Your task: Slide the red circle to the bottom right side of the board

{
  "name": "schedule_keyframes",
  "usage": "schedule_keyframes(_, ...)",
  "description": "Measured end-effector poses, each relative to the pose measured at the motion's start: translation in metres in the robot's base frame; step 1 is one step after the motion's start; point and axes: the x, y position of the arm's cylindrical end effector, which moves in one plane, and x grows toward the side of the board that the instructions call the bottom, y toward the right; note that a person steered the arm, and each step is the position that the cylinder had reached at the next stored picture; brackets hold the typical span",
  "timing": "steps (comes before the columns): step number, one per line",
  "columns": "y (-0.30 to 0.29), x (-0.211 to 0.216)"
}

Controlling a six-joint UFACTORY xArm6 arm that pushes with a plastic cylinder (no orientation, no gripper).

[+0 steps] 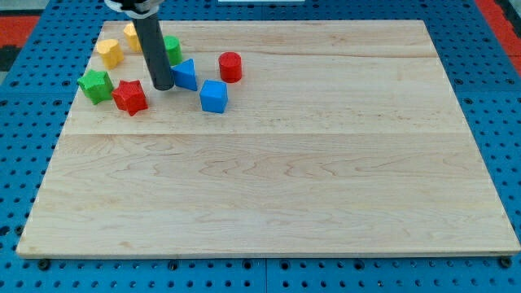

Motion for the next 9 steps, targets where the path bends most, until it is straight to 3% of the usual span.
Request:
schedule_keyframes(1,0.004,0.007)
schedule_keyframes(3,0.034,0.076)
schedule_keyframes(4,0.136,0.076)
schedule_keyframes(5,0.209,0.008)
schedule_keyframes(6,0.178,-0.092)
schedule_keyframes(7,0.109,-0.119)
schedule_keyframes(9,0.079,-0.081)
